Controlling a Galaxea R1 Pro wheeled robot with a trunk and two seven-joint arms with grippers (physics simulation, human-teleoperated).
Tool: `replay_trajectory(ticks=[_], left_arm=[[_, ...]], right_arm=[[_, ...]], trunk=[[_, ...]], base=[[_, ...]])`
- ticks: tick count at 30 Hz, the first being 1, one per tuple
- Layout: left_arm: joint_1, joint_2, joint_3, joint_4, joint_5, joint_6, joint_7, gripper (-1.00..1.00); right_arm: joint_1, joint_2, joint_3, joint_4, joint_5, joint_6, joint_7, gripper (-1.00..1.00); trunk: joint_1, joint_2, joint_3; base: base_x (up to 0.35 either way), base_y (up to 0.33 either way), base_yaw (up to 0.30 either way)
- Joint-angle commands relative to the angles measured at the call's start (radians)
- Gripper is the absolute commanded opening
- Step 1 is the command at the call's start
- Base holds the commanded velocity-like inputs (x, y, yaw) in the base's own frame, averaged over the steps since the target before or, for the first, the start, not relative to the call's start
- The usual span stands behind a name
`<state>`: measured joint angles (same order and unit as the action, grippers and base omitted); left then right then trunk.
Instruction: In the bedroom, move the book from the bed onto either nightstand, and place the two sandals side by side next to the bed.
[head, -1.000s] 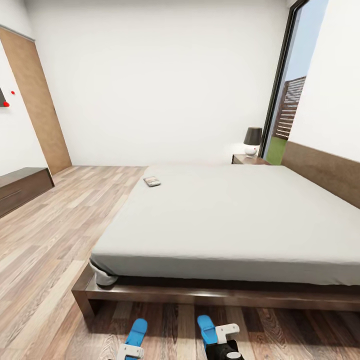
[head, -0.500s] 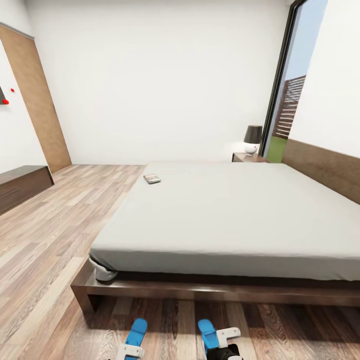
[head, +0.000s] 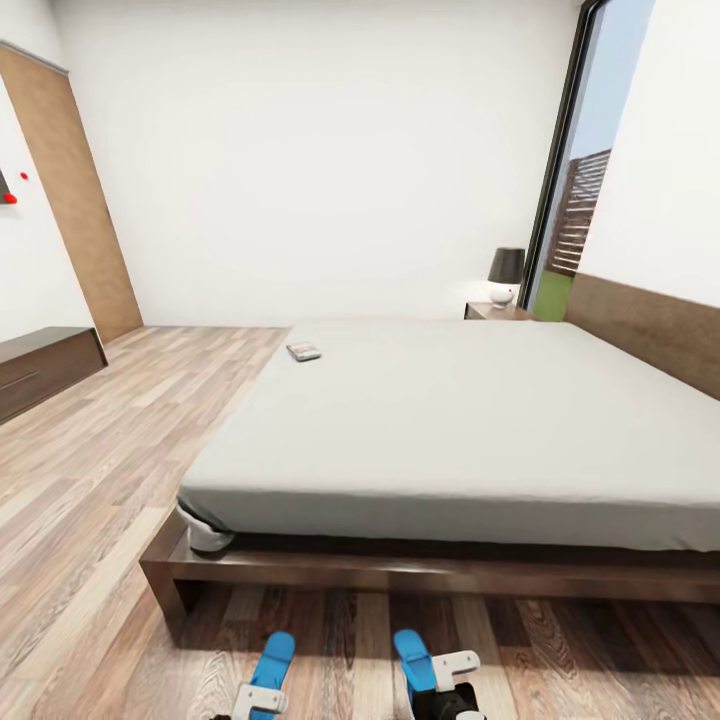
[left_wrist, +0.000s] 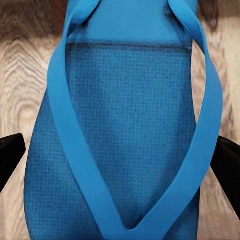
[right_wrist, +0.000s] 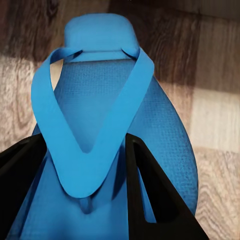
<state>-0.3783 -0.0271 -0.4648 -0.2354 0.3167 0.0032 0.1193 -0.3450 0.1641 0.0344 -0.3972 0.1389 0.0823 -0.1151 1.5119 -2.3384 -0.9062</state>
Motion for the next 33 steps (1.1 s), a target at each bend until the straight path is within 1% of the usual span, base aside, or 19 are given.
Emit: replay_trajectory(ticks=[1,5,7,12,23,25,27,28,30,31,33], left_arm=[[-0.001,0.001,-0.009,-0.001,0.008,-0.002,0.006,-1.00],[-0.001,0.001,-0.010,-0.001,0.007,-0.015,0.006,-1.00],[-0.001,0.001,-0.011,-0.001,0.006,-0.018,0.006,-1.00],[-0.001,0.001,-0.011,-0.001,0.006,-0.021,0.006,-1.00],[-0.001,0.001,-0.011,-0.001,0.007,-0.021,0.006,-1.00],[-0.001,0.001,-0.011,-0.001,0.007,-0.021,0.006,-1.00],[-0.001,0.001,-0.011,-0.001,0.007,-0.021,0.006,-1.00],[-0.001,0.001,-0.011,-0.001,0.007,-0.021,0.006,-1.00],[-0.001,0.001,-0.011,-0.001,0.007,-0.021,0.006,-1.00],[-0.001,0.001,-0.011,-0.001,0.007,-0.021,0.006,-1.00],[-0.001,0.001,-0.010,-0.001,0.007,-0.022,0.006,-1.00]], right_arm=[[0.000,0.000,0.004,-0.003,0.011,0.005,-0.005,-1.00],[0.001,-0.001,0.004,-0.010,0.014,-0.011,0.017,-1.00],[0.001,-0.002,0.004,-0.013,0.015,-0.034,0.035,-1.00],[0.002,-0.002,0.004,-0.015,0.017,-0.057,0.052,-1.00],[0.003,0.002,0.006,-0.030,0.018,-0.045,0.057,-1.00],[0.003,0.003,0.009,-0.033,0.018,-0.044,0.058,-1.00],[0.004,0.004,0.021,-0.036,0.018,-0.029,0.058,-1.00],[0.005,0.004,0.035,-0.044,0.018,0.000,0.058,-1.00],[0.007,0.005,0.051,-0.068,0.018,0.034,0.058,-1.00],[0.009,0.005,0.068,-0.111,0.017,0.066,0.058,-1.00],[0.017,0.004,0.083,-0.165,0.016,0.099,0.058,-1.00]], trunk=[[0.004,-0.008,-0.004],[0.019,-0.036,-0.017],[0.027,-0.050,-0.023],[0.046,-0.085,-0.039],[0.088,-0.162,-0.073],[0.089,-0.162,-0.081],[0.090,-0.163,-0.089],[0.090,-0.163,-0.092],[0.091,-0.163,-0.100],[0.092,-0.164,-0.104],[0.093,-0.164,-0.112]], base=[[0.000,0.000,0.000],[0.000,0.000,0.000],[0.000,0.000,0.000],[0.000,0.000,0.000],[0.000,0.000,0.000],[0.000,0.000,0.000],[0.000,0.000,0.000],[0.000,0.000,0.000],[0.000,0.000,0.000],[0.000,0.000,0.000],[0.000,0.000,0.000]])
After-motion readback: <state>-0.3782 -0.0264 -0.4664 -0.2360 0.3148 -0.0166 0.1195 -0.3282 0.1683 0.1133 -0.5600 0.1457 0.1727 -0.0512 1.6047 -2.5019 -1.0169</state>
